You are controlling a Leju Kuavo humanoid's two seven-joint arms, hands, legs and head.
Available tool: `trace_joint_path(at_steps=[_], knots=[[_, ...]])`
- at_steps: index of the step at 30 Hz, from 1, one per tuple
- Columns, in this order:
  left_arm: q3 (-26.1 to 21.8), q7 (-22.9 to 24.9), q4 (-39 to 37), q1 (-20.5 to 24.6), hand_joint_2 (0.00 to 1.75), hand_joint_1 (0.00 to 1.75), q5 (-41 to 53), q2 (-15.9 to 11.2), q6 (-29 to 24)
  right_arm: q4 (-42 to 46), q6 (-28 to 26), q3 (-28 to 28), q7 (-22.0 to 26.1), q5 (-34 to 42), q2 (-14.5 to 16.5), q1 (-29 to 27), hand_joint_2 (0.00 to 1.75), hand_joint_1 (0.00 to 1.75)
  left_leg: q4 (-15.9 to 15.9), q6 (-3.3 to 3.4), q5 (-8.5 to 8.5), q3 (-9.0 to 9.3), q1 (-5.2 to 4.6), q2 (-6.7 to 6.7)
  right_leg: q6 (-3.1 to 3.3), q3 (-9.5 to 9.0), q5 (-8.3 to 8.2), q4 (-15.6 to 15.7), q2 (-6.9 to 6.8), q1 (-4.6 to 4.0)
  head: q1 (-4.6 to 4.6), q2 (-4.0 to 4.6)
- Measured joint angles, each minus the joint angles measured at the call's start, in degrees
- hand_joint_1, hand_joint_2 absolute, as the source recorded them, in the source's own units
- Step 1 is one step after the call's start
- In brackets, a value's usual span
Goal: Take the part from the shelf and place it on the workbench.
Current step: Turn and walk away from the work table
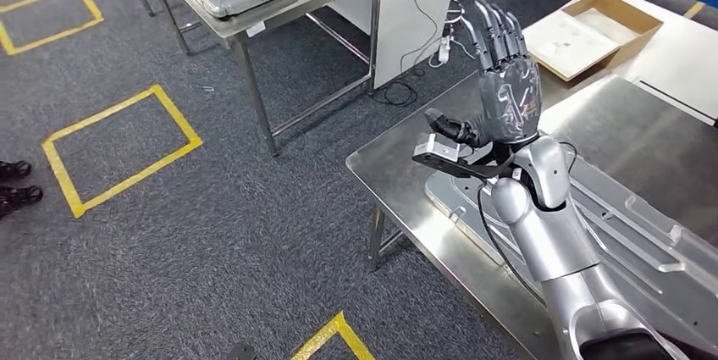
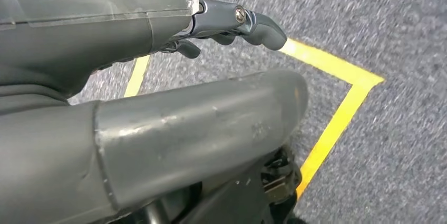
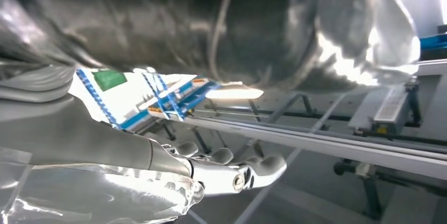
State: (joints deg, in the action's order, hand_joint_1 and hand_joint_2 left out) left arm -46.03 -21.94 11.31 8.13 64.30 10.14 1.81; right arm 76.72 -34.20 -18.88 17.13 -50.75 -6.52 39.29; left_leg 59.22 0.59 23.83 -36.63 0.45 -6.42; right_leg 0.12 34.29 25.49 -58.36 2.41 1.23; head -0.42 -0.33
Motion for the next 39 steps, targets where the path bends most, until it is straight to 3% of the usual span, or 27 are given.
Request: trace_joint_path(at_steps=[1,3,5,6,7,8,10,11,12,14,16,18,19,20,21,22,23,25,27,29,30,32,34,36,37,38,39], knots=[[0.0,0.04,0.01,0.08,0.0,0.0,0.05,-0.07,-0.04,0.2,-0.02,0.02,0.03,-0.06,-0.01,-0.06,0.0,0.0,1.58,-0.35,1.02,-0.68,-0.08,1.61,0.25,-0.36,-0.07,0.36,-0.75,0.15,0.14,0.0],[0.0,0.08,0.02,0.33,0.0,0.0,0.12,-0.13,-0.05,0.41,-0.03,0.1,0.05,-0.23,-0.02,-0.26,0.0,0.0,8.04,-1.01,4.45,-3.64,0.12,5.01,0.64,-0.81,0.02,0.63,-2.27,0.09,0.39,0.0],[0.0,0.07,0.02,0.48,0.0,0.0,0.11,-0.13,-0.01,0.43,0.02,0.13,0.07,-0.59,-0.02,-0.54,0.0,0.0,14.33,-1.57,6.73,-6.78,0.47,5.94,0.7,-0.96,0.25,0.54,-3.82,0.03,0.41,0.0],[0.0,0.03,0.02,0.48,0.0,0.0,0.11,-0.13,0.0,0.43,0.08,0.1,0.11,-0.74,0.0,-0.64,0.0,0.0,14.82,-1.77,6.32,-7.05,0.6,6.1,0.61,-1.02,0.4,0.44,-4.56,0.05,0.41,0.0],[0.0,-0.05,0.02,0.47,0.0,0.0,0.1,-0.13,-0.04,0.43,0.13,0.07,0.17,-0.85,0.03,-0.66,0.0,0.0,13.05,-1.9,4.9,-6.13,0.7,6.32,0.48,-1.09,0.58,0.29,-5.25,0.09,0.42,0.0],[0.0,-0.16,0.02,0.49,0.0,0.0,0.05,-0.13,-0.14,0.42,0.17,0.03,0.25,-0.88,0.07,-0.59,0.0,0.0,9.35,-1.92,2.88,-4.18,0.76,6.9,0.28,-1.2,0.84,0.08,-5.92,0.12,0.42,0.0],[0.0,-0.48,0.02,0.66,0.0,0.0,-0.08,-0.1,-0.45,0.41,0.2,-0.01,0.5,-0.89,0.24,-0.25,0.0,0.0,2.31,-1.38,0.47,-0.52,0.49,8.75,-0.24,-1.38,1.38,-0.32,-7.1,-0.07,0.4,0.0],[0.0,-0.62,0.02,0.73,0.0,0.0,-0.16,-0.1,-0.58,0.42,0.2,-0.03,0.63,-0.89,0.32,-0.07,0.0,0.0,0.42,-0.94,0.1,0.37,0.31,9.29,-0.56,-1.46,1.56,-0.41,-7.59,-0.23,0.4,0.0],[0.0,-0.77,0.02,0.75,0.0,0.0,-0.22,-0.1,-0.66,0.42,0.2,-0.11,0.75,-0.89,0.47,0.05,0.0,0.0,-0.04,-0.45,0.29,0.49,0.1,9.3,-0.87,-1.57,1.64,-0.35,-8.04,-0.39,0.39,0.0],[0.0,-0.98,0.02,0.6,0.0,0.0,-0.34,-0.13,-0.69,0.47,0.19,-0.35,0.84,-0.89,0.78,0.15,0.0,0.0,-0.36,0.36,0.0,0.51,0.13,8.1,-1.52,-1.92,1.77,-0.05,-8.8,-0.42,0.39,0.0],[0.0,-1.12,0.02,0.43,0.0,0.0,-0.41,-0.14,-0.69,0.54,0.18,-0.51,0.86,-0.88,1.01,0.2,0.0,0.0,-0.93,1.13,-0.34,0.82,0.37,7.0,-1.99,-1.55,3.18,-1.56,-6.99,-0.14,0.37,0.0],[0.0,-1.18,0.02,0.4,0.0,0.0,-0.41,-0.13,-0.69,0.57,0.17,-0.53,0.86,-0.83,0.98,0.15,0.0,0.0,-1.21,1.72,-0.53,0.96,0.44,5.89,-2.13,1.33,6.65,-7.82,-3.77,0.01,0.36,0.0],[0.0,-1.19,0.02,0.39,0.0,0.0,-0.41,-0.13,-0.69,0.56,0.17,-0.53,0.86,-0.81,0.96,0.04,0.0,0.0,-1.18,1.91,-0.53,0.94,0.36,5.28,-2.12,3.4,8.35,-11.84,-2.91,-0.02,0.36,0.0],[0.0,-1.19,0.02,0.35,0.0,0.0,-0.41,-0.13,-0.69,0.55,0.17,-0.54,0.86,-0.79,0.93,-0.12,0.0,0.0,-1.13,1.99,-0.51,0.93,0.26,4.58,-2.11,5.2,9.25,-15.07,-2.54,-0.06,0.36,0.0],[0.0,-1.19,0.02,0.3,0.0,0.0,-0.41,-0.13,-0.69,0.55,0.17,-0.56,0.86,-0.79,0.92,-0.25,0.0,0.0,-1.06,2.03,-0.48,0.94,0.15,3.84,-2.04,6.14,8.97,-16.36,-2.41,-0.07,0.36,0.0],[0.0,-1.19,0.02,0.25,0.0,0.0,-0.41,-0.13,-0.69,0.55,0.16,-0.57,0.86,-0.79,0.92,-0.32,0.0,0.0,-0.98,2.05,-0.46,0.96,0.07,3.08,-1.89,6.03,7.59,-15.44,-2.32,-0.07,0.36,0.0],[0.0,-1.19,0.02,0.23,0.0,0.0,-0.41,-0.13,-0.69,0.55,0.14,-0.59,0.86,-0.78,0.92,-0.33,0.0,0.0,-0.88,2.04,-0.44,1.0,0.01,2.29,-1.64,4.94,5.4,-12.51,-1.96,-0.09,0.36,0.0],[0.0,-1.19,0.0,0.23,0.0,0.0,-0.4,0.01,-0.67,0.56,0.08,-0.59,0.86,-0.75,0.92,-0.25,0.0,0.0,-0.7,1.91,-0.4,0.9,-0.02,0.89,-0.94,1.73,1.55,-4.61,0.47,-0.05,0.37,0.0],[-0.01,-1.19,-0.02,0.19,0.0,0.0,-0.36,0.16,-0.67,0.56,0.02,-0.56,0.86,-0.69,0.91,-0.23,0.0,0.0,-0.62,1.4,-0.49,0.53,0.17,-0.37,-0.54,0.08,0.44,-0.61,2.12,-0.18,0.37,0.0],[-0.02,-1.13,-0.03,-0.08,0.0,0.0,-0.26,0.17,-0.65,0.57,0.0,-0.55,0.86,-0.65,0.91,-0.24,0.0,0.0,-0.83,0.56,-0.69,0.28,0.4,-1.64,-0.42,-0.24,0.49,-0.18,1.27,-0.37,0.36,0.0],[-0.02,-1.09,-0.03,-0.32,0.0,0.0,-0.21,0.14,-0.62,0.58,-0.01,-0.56,0.86,-0.64,0.96,-0.25,0.0,0.0,-0.76,0.22,-0.65,0.25,0.38,-1.44,-0.27,-0.56,0.37,0.17,0.59,-0.25,0.37,0.0],[-0.02,-1.02,-0.03,-0.68,0.0,0.0,-0.15,0.08,-0.5,0.61,-0.1,-0.59,0.85,-0.67,0.98,-0.35,0.0,0.0,1.38,-0.34,0.73,-0.68,0.07,1.29,0.02,-1.35,0.1,1.07,-0.83,0.06,0.44,0.0],[-0.01,-0.96,-0.03,-0.72,0.0,0.0,-0.13,0.02,-0.42,0.62,-0.25,-0.57,0.79,-0.71,0.91,-0.57,0.0,0.0,7.68,-0.7,4.0,-3.72,0.09,4.74,0.25,-1.73,0.12,1.33,-2.35,0.03,0.48,0.0],[0.0,-0.86,-0.03,-0.68,0.0,0.0,-0.14,-0.02,-0.41,0.61,-0.31,-0.55,0.73,-0.83,0.86,-0.92,0.0,0.0,14.37,-0.94,6.46,-7.12,0.32,5.87,0.32,-1.73,0.33,1.17,-3.96,0.0,0.49,0.0],[0.0,-0.8,-0.03,-0.72,0.0,0.0,-0.14,-0.04,-0.41,0.61,-0.32,-0.55,0.73,-0.9,0.86,-1.12,0.0,0.0,15.28,-1.03,6.23,-7.63,0.4,6.1,0.27,-1.74,0.48,1.07,-4.74,0.04,0.49,0.0],[0.0,-0.75,-0.03,-0.77,0.0,0.0,-0.15,-0.09,-0.42,0.61,-0.33,-0.57,0.72,-0.98,0.86,-1.25,0.0,0.0,13.92,-1.11,4.93,-6.91,0.47,6.41,0.14,-1.79,0.67,0.93,-5.49,0.09,0.5,0.0],[0.0,-0.69,-0.03,-0.79,0.0,0.0,-0.15,-0.14,-0.45,0.61,-0.32,-0.58,0.68,-1.11,0.87,-1.28,0.0,0.0,10.48,-1.13,2.9,-5.08,0.53,7.18,-0.06,-1.88,0.93,0.7,-6.17,0.13,0.5,0.0]])
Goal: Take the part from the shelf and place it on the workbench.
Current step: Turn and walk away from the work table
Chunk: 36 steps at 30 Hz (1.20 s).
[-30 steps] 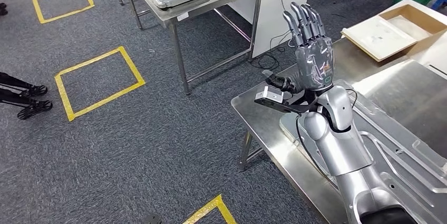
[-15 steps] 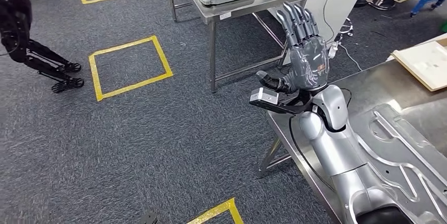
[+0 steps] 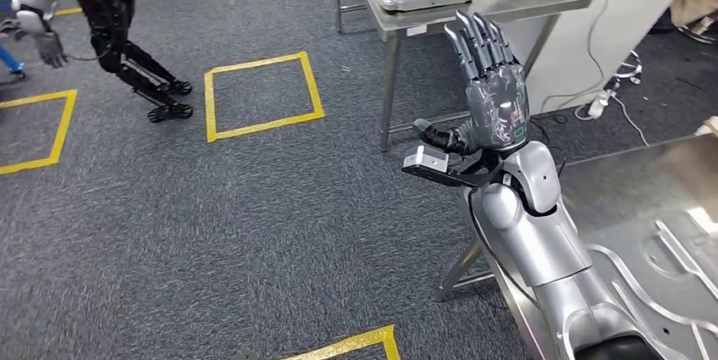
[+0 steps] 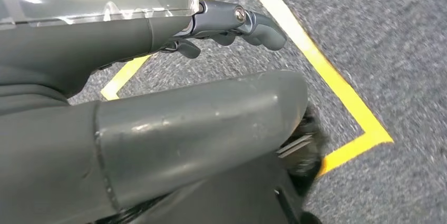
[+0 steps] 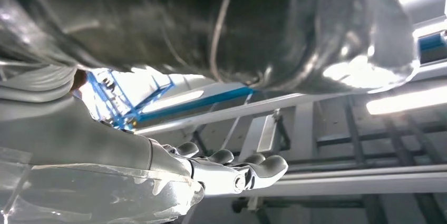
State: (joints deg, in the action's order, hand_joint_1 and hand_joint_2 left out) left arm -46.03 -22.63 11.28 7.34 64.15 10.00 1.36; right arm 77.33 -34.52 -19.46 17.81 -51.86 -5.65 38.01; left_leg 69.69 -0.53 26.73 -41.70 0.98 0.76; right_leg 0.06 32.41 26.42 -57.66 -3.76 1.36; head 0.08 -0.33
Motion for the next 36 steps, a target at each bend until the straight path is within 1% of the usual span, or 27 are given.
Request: trace_joint_path(at_steps=[1,2,3,4,6,7,9,10,11,12,13,14,15,17,19,21,22,24,25,27,28,29,30,32,33,34,36], knots=[[0.0,0.11,0.0,0.07,0.0,0.0,-0.02,-0.04,-0.1,0.0,0.03,-0.02,-0.04,-0.21,0.0,0.09,0.0,0.0,-4.12,-0.01,-1.58,2.21,-0.15,1.28,-0.3,-0.05,0.35,-0.32,-0.6,-0.11,0.0,0.0],[0.0,0.23,0.0,0.2,0.0,0.0,-0.07,-0.06,-0.21,-0.01,0.09,-0.03,-0.11,-0.49,-0.02,0.28,0.0,0.0,-7.45,0.3,-2.62,3.96,-0.29,2.28,-0.64,-0.07,0.67,-0.63,-1.11,-0.27,-0.05,0.0],[-0.01,0.35,0.0,0.35,0.0,0.0,-0.13,-0.05,-0.34,-0.02,0.18,-0.05,-0.21,-0.78,-0.04,0.51,0.0,0.0,-9.47,0.66,-2.95,4.93,-0.46,2.98,-0.98,-0.08,0.92,-0.85,-1.61,-0.46,-0.1,0.0],[-0.01,0.46,0.0,0.46,0.0,0.0,-0.21,-0.04,-0.44,-0.03,0.29,-0.08,-0.29,-1.02,-0.06,0.73,0.0,0.0,-10.13,1.07,-2.73,5.13,-0.66,3.0,-1.28,-0.11,1.07,-0.93,-2.13,-0.65,-0.16,0.0],[-0.02,0.53,0.01,0.54,0.0,0.0,-0.35,-0.02,-0.53,-0.04,0.52,-0.17,-0.48,-1.33,-0.07,1.08,0.0,0.0,-10.28,2.01,-2.89,4.97,-0.68,1.66,-1.83,-0.36,1.32,-0.88,-3.06,-0.58,-0.22,0.0],[-0.02,0.55,0.01,0.56,0.0,0.0,-0.43,0.02,-0.55,-0.04,0.6,-0.2,-0.55,-1.44,-0.08,1.21,0.0,0.0,-10.45,2.39,-3.02,5.03,-0.66,1.01,-2.09,-0.31,1.88,-1.36,-2.44,-0.43,-0.23,0.0],[-0.02,0.6,0.02,0.74,0.0,0.0,-0.5,0.16,-0.57,-0.07,0.63,-0.23,-0.69,-1.52,-0.32,1.47,0.0,0.0,-10.76,3.1,-3.26,5.19,-0.56,-0.25,-2.36,1.37,4.57,-5.41,0.53,-0.15,-0.26,0.0],[-0.02,0.64,0.02,0.85,0.0,0.0,-0.49,0.27,-0.57,-0.14,0.63,-0.22,-0.74,-1.5,-0.57,1.55,0.0,0.0,-10.78,3.31,-3.28,5.16,-0.64,-0.88,-2.31,3.11,6.35,-8.98,2.16,-0.17,-0.26,0.0],[-0.02,0.7,0.02,0.93,0.0,0.0,-0.45,0.35,-0.57,-0.24,0.62,-0.22,-0.79,-1.45,-0.85,1.59,0.0,0.0,-10.77,3.5,-3.3,5.14,-0.75,-1.58,-2.19,5.12,7.86,-12.8,3.04,-0.27,-0.27,0.0],[-0.02,0.8,0.02,0.96,0.0,0.0,-0.42,0.42,-0.57,-0.37,0.62,-0.21,-0.81,-1.4,-1.1,1.57,0.0,0.0,-10.77,3.61,-3.3,5.15,-0.92,-2.35,-2.02,6.81,8.52,-15.66,3.43,-0.43,-0.26,0.0],[-0.02,0.91,0.02,0.92,0.0,0.0,-0.38,0.47,-0.57,-0.5,0.63,-0.21,-0.83,-1.37,-1.27,1.57,0.0,0.0,-10.76,3.66,-3.3,5.2,-1.1,-3.14,-1.74,7.73,8.14,-16.78,3.64,-0.6,-0.26,0.0],[-0.02,1.04,0.02,0.85,0.0,0.0,-0.31,0.49,-0.58,-0.58,0.64,-0.21,-0.84,-1.32,-1.37,1.58,0.0,0.0,-10.75,3.68,-3.3,5.3,-1.28,-3.94,-1.33,7.56,6.59,-15.62,3.86,-0.83,-0.26,0.0],[-0.02,1.19,0.02,0.8,0.0,0.0,-0.21,0.51,-0.59,-0.64,0.65,-0.21,-0.84,-1.28,-1.42,1.64,0.0,0.0,-10.75,3.69,-3.3,5.44,-1.44,-4.73,-0.78,6.41,4.31,-12.54,4.34,-1.11,-0.25,0.0],[-0.02,1.47,0.01,0.81,0.0,0.0,0.01,0.68,-0.72,-0.65,0.67,-0.19,-0.85,-1.14,-1.51,1.86,0.0,0.0,-10.7,3.64,-3.33,5.51,-1.53,-6.05,0.53,3.33,0.65,-5.14,6.68,-1.51,-0.23,0.0],[-0.01,1.7,-0.01,0.9,0.0,0.0,0.13,0.88,-0.91,-0.65,0.64,-0.12,-0.87,-0.97,-1.61,2.03,0.0,0.0,-10.67,3.29,-3.5,5.17,-1.27,-7.22,1.24,1.91,-0.2,-1.7,8.15,-1.76,-0.26,0.0],[0.0,1.76,0.0,0.9,0.0,0.0,0.22,0.89,-0.95,-0.64,0.53,-0.1,-0.9,-0.87,-1.65,1.99,0.0,0.0,-10.82,2.7,-3.72,4.95,-1.06,-8.3,1.3,1.43,-0.29,-0.9,7.23,-1.73,-0.29,0.0],[0.0,1.76,0.0,0.86,0.0,0.0,0.29,0.86,-0.93,-0.64,0.45,-0.13,-0.9,-0.86,-1.63,1.93,0.0,0.0,-10.63,2.43,-3.56,4.88,-1.15,-7.83,1.29,1.01,-0.46,-0.32,6.55,-1.57,-0.3,0.0],[0.02,1.75,0.0,0.93,0.0,0.0,0.49,0.78,-0.91,-0.65,0.14,-0.17,-0.89,-0.87,-1.58,1.78,0.0,0.0,-7.69,1.87,-1.59,3.6,-1.34,-4.98,1.29,0.13,-0.81,0.79,5.02,-1.18,-0.24,0.0],[0.03,1.76,0.0,1.03,0.0,0.0,0.58,0.74,-0.92,-0.69,-0.01,-0.19,-0.87,-0.88,-1.57,1.69,0.0,0.0,-4.5,1.51,0.17,2.09,-1.22,-3.25,1.32,-0.08,-0.79,0.96,4.18,-1.22,-0.22,0.0],[0.04,1.77,0.0,1.21,0.0,0.0,0.63,0.62,-0.97,-0.81,-0.2,-0.2,-0.79,-0.9,-1.5,1.42,0.0,0.0,2.57,0.7,3.15,-1.39,-0.64,-1.71,1.35,-0.14,-0.59,0.87,2.6,-1.15,-0.19,0.0],[0.04,1.77,0.0,1.23,0.0,0.0,0.63,0.54,-0.99,-0.92,-0.23,-0.22,-0.74,-0.91,-1.43,1.24,0.0,0.0,4.35,0.33,3.43,-2.3,-0.32,-1.4,1.25,-0.14,-0.45,0.76,1.85,-1.07,-0.17,0.0],[0.04,1.76,0.0,1.22,0.0,0.0,0.63,0.45,-1.02,-1.02,-0.26,-0.25,-0.71,-0.93,-1.37,1.11,0.0,0.0,3.88,0.0,2.6,-2.04,-0.03,-1.12,1.07,-0.15,-0.27,0.59,1.16,-0.96,-0.17,0.0],[0.04,1.73,0.0,1.22,0.0,0.0,0.61,0.36,-1.03,-1.1,-0.31,-0.28,-0.68,-0.94,-1.33,1.04,0.0,0.0,1.18,-0.27,0.94,-0.62,0.2,-0.66,0.84,-0.17,-0.03,0.35,0.49,-0.83,-0.17,0.0],[0.04,1.63,0.0,1.35,0.0,0.0,0.52,0.19,-1.04,-1.17,-0.45,-0.29,-0.68,-0.93,-1.27,1.04,0.0,0.0,-6.32,-0.4,-1.95,3.27,0.22,1.52,0.17,-0.15,0.67,-0.41,-0.73,-0.81,-0.16,0.0],[0.04,1.57,0.0,1.46,0.0,0.0,0.48,0.12,-1.03,-1.19,-0.56,-0.29,-0.67,-0.93,-1.26,1.04,0.0,0.0,-8.8,-0.06,-2.6,4.51,0.06,2.24,-0.19,-0.1,0.99,-0.73,-1.25,-0.92,-0.2,0.0],[0.04,1.55,0.0,1.52,0.0,0.0,0.43,0.08,-1.02,-1.21,-0.65,-0.29,-0.66,-0.92,-1.22,1.03,0.0,0.0,-9.93,0.39,-2.65,5.0,-0.13,2.61,-0.53,-0.09,1.23,-0.94,-1.73,-1.08,-0.25,0.0],[0.04,1.53,0.0,1.55,0.0,0.0,0.34,0.03,-1.01,-1.24,-0.83,-0.31,-0.64,-0.91,-1.03,0.97,0.0,0.0,-10.08,1.38,-2.64,4.9,-0.34,1.47,-1.05,-0.27,1.43,-0.9,-2.69,-1.14,-0.35,0.0]])
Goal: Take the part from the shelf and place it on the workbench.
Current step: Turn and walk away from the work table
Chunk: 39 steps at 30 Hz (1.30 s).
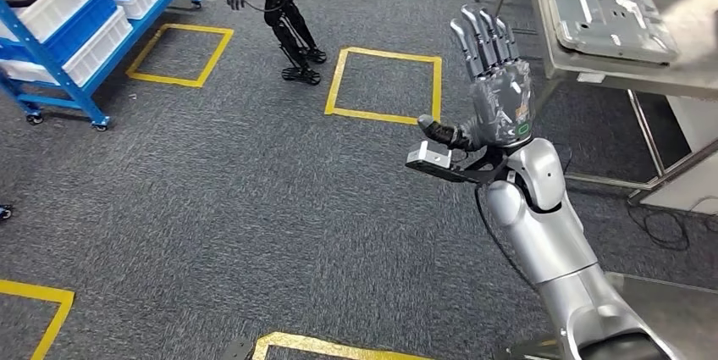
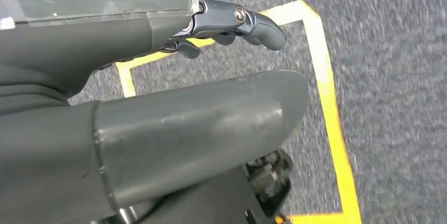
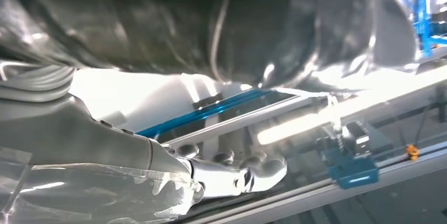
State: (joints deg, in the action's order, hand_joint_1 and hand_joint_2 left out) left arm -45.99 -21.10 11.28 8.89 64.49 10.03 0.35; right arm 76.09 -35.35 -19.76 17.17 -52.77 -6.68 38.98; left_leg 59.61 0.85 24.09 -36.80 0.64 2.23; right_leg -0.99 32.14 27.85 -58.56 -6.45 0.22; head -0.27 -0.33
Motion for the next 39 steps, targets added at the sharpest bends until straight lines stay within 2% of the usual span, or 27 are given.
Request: trace_joint_path(at_steps=[1,3,5,6,7,8,10,11,12,14,16,18,20,22,23,24,25,27,28,29,31,32,34,35,37,38,39], knots=[[0.0,0.01,0.0,-0.05,0.0,0.0,-0.06,-0.01,0.0,-0.01,-0.07,0.0,0.01,0.01,0.09,-0.05,0.0,0.0,-0.19,0.35,-0.1,0.08,0.04,-0.55,-0.29,-0.14,0.29,-0.12,0.03,0.16,0.0,0.0],[0.0,0.0,0.0,-0.02,0.0,0.0,-0.16,0.01,0.04,0.01,-0.27,0.07,0.0,0.03,0.16,-0.23,0.0,0.0,-0.6,1.07,-0.37,0.28,0.2,-1.63,-0.72,0.87,2.36,-2.86,2.29,0.51,0.0,0.0],[0.0,0.0,0.0,0.08,0.0,0.0,-0.23,0.06,0.1,0.0,-0.46,0.3,-0.01,0.1,0.04,-0.77,0.0,0.0,-0.73,1.5,-0.48,0.31,0.22,-2.79,-0.85,4.33,6.05,-10.02,5.35,0.64,-0.02,0.0],[0.0,0.03,0.0,0.12,0.0,0.0,-0.25,0.09,0.11,-0.05,-0.5,0.4,-0.02,0.15,-0.03,-1.14,0.0,0.0,-0.73,1.6,-0.48,0.3,0.16,-3.46,-0.84,6.35,7.43,-13.8,6.01,0.63,-0.02,0.0],[0.0,0.07,0.0,0.11,0.0,0.0,-0.27,0.11,0.11,-0.13,-0.51,0.48,-0.02,0.2,-0.1,-1.49,0.0,0.0,-0.72,1.63,-0.47,0.32,0.09,-4.16,-0.8,7.82,7.84,-16.23,6.32,0.61,-0.01,0.0],[0.0,0.1,0.0,0.11,0.0,0.0,-0.3,0.11,0.11,-0.2,-0.51,0.49,-0.02,0.25,-0.13,-1.73,0.0,0.0,-0.7,1.64,-0.47,0.35,0.02,-4.88,-0.69,8.3,7.04,-16.5,6.46,0.61,0.0,0.0],[0.0,0.17,0.0,0.19,0.0,0.0,-0.36,0.12,0.13,-0.31,-0.51,0.5,-0.01,0.34,-0.14,-1.81,0.0,0.0,-0.64,1.62,-0.46,0.52,-0.02,-6.33,-0.31,6.08,2.72,-10.75,7.21,0.63,0.0,0.0],[0.0,0.21,0.0,0.26,0.0,0.0,-0.38,0.16,0.13,-0.33,-0.52,0.5,-0.01,0.38,-0.13,-1.7,0.0,0.0,-0.61,1.55,-0.49,0.51,0.0,-6.96,-0.06,4.33,0.74,-6.79,8.62,0.69,0.0,0.0],[0.0,0.27,0.0,0.4,0.0,0.0,-0.4,0.21,0.14,-0.35,-0.53,0.51,0.0,0.4,-0.12,-1.58,0.0,0.0,-0.53,1.37,-0.54,0.38,0.01,-7.6,0.14,2.94,-0.57,-3.46,10.01,0.75,0.01,0.0],[-0.01,0.49,0.0,0.6,0.0,0.0,-0.42,0.29,0.11,-0.43,-0.54,0.51,0.01,0.4,-0.1,-1.43,0.0,0.0,-0.56,0.66,-0.81,-0.13,0.25,-8.84,0.41,1.93,-1.06,-0.76,11.6,0.67,0.01,0.0],[-0.02,0.79,0.0,0.6,0.0,0.0,-0.48,0.27,0.03,-0.48,-0.54,0.46,0.03,0.4,0.1,-1.28,0.0,0.0,-0.71,-0.19,-1.05,-0.45,0.48,-9.8,0.76,1.68,-1.25,-0.21,10.35,0.64,0.0,0.0],[-0.02,1.01,0.0,0.55,0.0,0.0,-0.51,0.24,-0.04,-0.51,-0.55,0.41,0.07,0.39,0.42,-1.06,0.0,0.0,1.09,-0.69,0.19,-1.29,0.22,-7.69,1.35,1.1,-1.58,0.54,8.78,0.79,0.09,0.0],[-0.02,1.11,0.0,0.71,0.0,0.0,-0.5,0.22,-0.07,-0.66,-0.62,0.4,0.09,0.39,0.59,-0.97,0.0,0.0,7.14,-0.95,3.54,-4.03,0.01,-4.26,1.81,0.75,-1.62,0.88,7.07,0.58,0.2,0.0],[-0.02,1.24,0.0,0.8,0.0,0.0,-0.49,0.21,-0.07,-0.93,-0.68,0.4,0.19,0.68,0.75,-1.0,0.0,0.0,13.76,-1.2,6.18,-7.12,0.1,-2.99,2.02,0.74,-1.5,0.83,5.34,0.32,0.24,0.0],[-0.02,1.34,0.0,0.76,0.0,0.0,-0.46,0.2,-0.07,-1.09,-0.69,0.4,0.27,0.96,0.92,-1.03,0.0,0.0,14.83,-1.28,6.18,-7.54,0.11,-2.77,2.05,0.75,-1.44,0.79,4.55,0.27,0.24,0.0],[-0.02,1.45,0.0,0.7,0.0,0.0,-0.44,0.19,-0.07,-1.21,-0.69,0.4,0.39,1.22,1.13,-1.03,0.0,0.0,13.61,-1.3,5.12,-6.77,0.11,-2.57,2.02,0.73,-1.36,0.73,3.82,0.25,0.25,0.0],[-0.02,1.57,0.0,0.69,0.0,0.0,-0.43,0.15,-0.07,-1.29,-0.69,0.4,0.51,1.39,1.34,-0.97,0.0,0.0,10.31,-1.23,3.37,-4.89,0.09,-2.08,1.94,0.7,-1.23,0.61,3.15,0.24,0.25,0.0],[-0.02,1.77,0.0,0.85,0.0,0.0,-0.43,0.08,-0.07,-1.39,-0.74,0.41,0.71,1.4,1.65,-0.74,0.0,0.0,2.76,-0.75,0.84,-0.79,-0.27,-0.03,1.55,0.72,-0.83,0.23,1.97,0.04,0.22,0.0],[-0.02,1.86,0.0,0.97,0.0,0.0,-0.45,0.05,-0.07,-1.43,-0.8,0.42,0.78,1.34,1.73,-0.63,0.0,0.0,0.47,-0.4,0.35,0.38,-0.5,0.71,1.31,0.75,-0.66,0.04,1.48,-0.13,0.2,0.0],[-0.02,1.98,0.0,1.05,0.0,0.0,-0.43,0.01,-0.08,-1.47,-0.85,0.41,0.81,1.29,1.82,-0.55,0.0,0.0,-0.43,-0.06,0.41,0.74,-0.73,0.97,1.08,0.76,-0.54,-0.04,0.99,-0.3,0.17,0.0],[-0.02,2.37,0.0,1.02,0.0,0.0,-0.27,-0.15,-0.15,-1.5,-0.94,0.36,0.83,0.99,2.15,-0.46,0.0,0.0,-0.78,0.66,0.19,0.79,-0.77,-0.13,0.63,0.6,-0.31,-0.04,0.2,-0.41,0.15,0.0],[-0.02,2.55,0.0,0.96,0.0,0.0,-0.17,-0.24,-0.2,-1.5,-0.93,0.33,0.78,0.71,2.31,-0.41,0.0,0.0,-1.07,1.02,0.02,0.91,-0.67,-0.68,0.36,0.62,0.11,-0.36,0.74,-0.27,0.14,0.0],[-0.01,2.63,0.0,0.92,0.0,0.0,-0.05,-0.39,-0.22,-1.39,-0.77,0.33,0.39,-0.01,2.39,-0.35,0.0,0.0,-1.59,1.67,-0.35,1.19,-0.39,-1.65,-0.1,2.01,2.43,-3.71,3.49,0.04,0.12,0.0],[0.0,2.51,0.0,0.95,0.0,0.0,-0.04,-0.45,-0.2,-1.35,-0.62,0.34,0.09,-0.35,2.27,-0.39,0.0,0.0,-1.64,1.84,-0.41,1.19,-0.4,-2.17,-0.22,3.57,4.19,-7.06,5.0,0.16,0.11,0.0],[-0.01,2.17,0.0,0.97,0.0,0.0,-0.1,-0.58,-0.14,-1.32,-0.38,0.39,-0.38,-0.82,1.77,-0.61,0.0,0.0,-1.56,1.99,-0.45,1.12,-0.43,-3.43,-0.37,7.22,6.87,-14.17,6.15,0.2,0.1,0.0],[-0.01,2.04,0.0,0.93,0.0,0.0,-0.15,-0.64,-0.11,-1.33,-0.33,0.42,-0.5,-0.93,1.44,-0.69,0.0,0.0,-1.48,2.01,-0.45,1.11,-0.45,-4.16,-0.39,8.22,6.84,-15.81,6.27,0.22,0.1,0.0],[-0.02,1.97,0.0,0.88,0.0,0.0,-0.2,-0.72,-0.08,-1.32,-0.32,0.47,-0.54,-0.97,1.13,-0.7,0.0,0.0,-1.39,2.0,-0.45,1.11,-0.45,-4.9,-0.34,8.16,5.64,-15.21,6.36,0.27,0.1,0.0]])
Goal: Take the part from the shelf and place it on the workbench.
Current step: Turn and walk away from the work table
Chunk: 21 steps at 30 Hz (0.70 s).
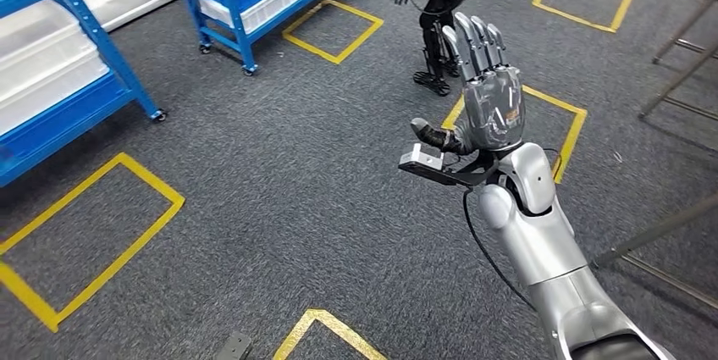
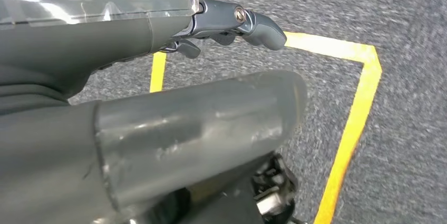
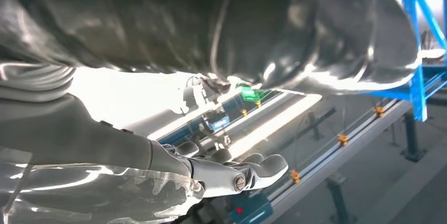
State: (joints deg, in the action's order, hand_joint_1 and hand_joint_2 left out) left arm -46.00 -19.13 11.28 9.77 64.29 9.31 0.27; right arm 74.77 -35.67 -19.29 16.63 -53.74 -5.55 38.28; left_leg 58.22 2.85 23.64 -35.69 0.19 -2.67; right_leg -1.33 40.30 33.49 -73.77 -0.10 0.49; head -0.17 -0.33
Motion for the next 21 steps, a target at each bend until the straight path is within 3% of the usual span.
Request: trace_joint_path(at_steps=[1,3,5,7,8,10,12,14,15,16,18,20,21], knots=[[-0.01,-0.04,0.0,-0.03,0.0,0.0,-0.03,-0.06,0.06,0.06,0.02,0.07,-0.02,-0.01,-0.27,0.06,0.0,0.0,0.11,-0.04,0.02,0.03,0.01,-0.72,0.09,-1.09,-2.08,2.71,0.28,0.09,0.01,0.0],[0.01,-0.1,0.0,0.01,0.0,0.0,0.02,-0.13,0.22,0.34,0.03,0.26,-0.04,-0.01,-0.63,0.17,0.0,0.0,0.35,-0.27,0.04,-0.11,0.02,-2.03,0.35,-4.35,-5.89,10.47,2.76,0.4,0.02,0.0],[0.03,-0.23,0.0,0.03,0.0,0.0,0.1,-0.16,0.4,0.76,0.07,0.42,-0.15,-0.01,-0.88,0.02,0.0,0.0,0.41,-0.9,-0.14,-0.58,0.19,-3.26,0.55,-6.01,-7.04,14.5,4.8,0.43,0.02,0.0],[0.05,-0.4,0.0,-0.19,0.0,0.0,0.26,-0.2,0.55,1.21,0.1,0.46,-0.31,-0.01,-0.99,-0.26,0.0,0.0,0.14,-1.78,-0.46,-0.87,0.4,-4.56,0.92,-6.27,-7.06,14.95,4.06,0.28,0.02,0.0],[0.07,-0.46,0.0,-0.38,0.0,0.0,0.35,-0.25,0.59,1.43,0.11,0.46,-0.37,-0.01,-0.99,-0.33,0.0,0.0,0.23,-2.11,-0.36,-0.95,0.37,-4.32,1.25,-6.53,-7.23,15.34,3.36,0.32,0.03,0.0],[0.1,-0.61,0.0,-0.56,0.0,0.0,0.49,-0.34,0.66,1.81,0.13,0.45,-0.48,-0.01,-0.98,-0.38,0.0,0.0,2.72,-2.48,1.38,-2.06,0.13,-1.57,1.98,-7.11,-7.58,16.17,1.85,0.44,0.12,0.0],[0.13,-0.83,0.0,-0.49,0.0,0.0,0.44,-0.37,0.69,1.98,0.13,0.47,-0.54,-0.01,-0.99,-0.54,0.0,0.0,9.56,-2.64,5.07,-5.13,0.15,1.51,2.39,-7.29,-7.59,16.35,0.27,0.17,0.18,0.0],[0.13,-1.0,0.0,-0.45,0.0,0.0,0.32,-0.36,0.69,1.98,0.08,0.46,-0.55,-0.06,-1.0,-0.88,0.0,0.0,15.41,-2.81,7.18,-7.74,0.3,2.19,2.49,-7.23,-7.47,16.26,-1.33,-0.06,0.18,0.0],[0.13,-1.03,0.0,-0.48,0.0,0.0,0.28,-0.35,0.69,1.97,0.03,0.45,-0.53,-0.09,-1.0,-1.04,0.0,0.0,15.43,-2.85,6.69,-7.58,0.33,2.32,2.48,-7.21,-7.39,16.2,-2.07,-0.11,0.18,0.0],[0.13,-1.04,0.0,-0.51,0.0,0.0,0.27,-0.35,0.69,1.97,-0.01,0.44,-0.52,-0.13,-0.99,-1.15,0.0,0.0,13.21,-2.83,5.28,-6.25,0.36,2.56,2.41,-7.23,-7.28,16.09,-2.75,-0.14,0.19,0.0],[0.15,-1.04,0.0,-0.44,0.0,0.0,0.37,-0.33,0.64,2.01,-0.12,0.44,-0.51,-0.17,-0.99,-1.2,0.0,0.0,5.25,-2.5,2.28,-1.74,0.08,4.38,2.1,-7.31,-6.9,15.76,-3.98,-0.3,0.18,0.0],[0.21,-1.04,0.0,-0.37,0.0,0.0,0.48,-0.29,0.57,2.05,-0.24,0.45,-0.5,-0.23,-1.0,-1.27,0.0,0.0,0.59,-1.92,1.3,0.75,-0.36,5.68,1.68,-7.34,-6.59,15.47,-4.93,-0.56,0.16,0.0],[0.23,-1.04,0.0,-0.4,0.0,0.0,0.5,-0.27,0.54,2.05,-0.29,0.45,-0.5,-0.26,-0.99,-1.34,0.0,0.0,0.31,-1.64,1.46,0.82,-0.57,5.55,1.47,-7.36,-6.54,15.46,-5.35,-0.69,0.15,0.0]])
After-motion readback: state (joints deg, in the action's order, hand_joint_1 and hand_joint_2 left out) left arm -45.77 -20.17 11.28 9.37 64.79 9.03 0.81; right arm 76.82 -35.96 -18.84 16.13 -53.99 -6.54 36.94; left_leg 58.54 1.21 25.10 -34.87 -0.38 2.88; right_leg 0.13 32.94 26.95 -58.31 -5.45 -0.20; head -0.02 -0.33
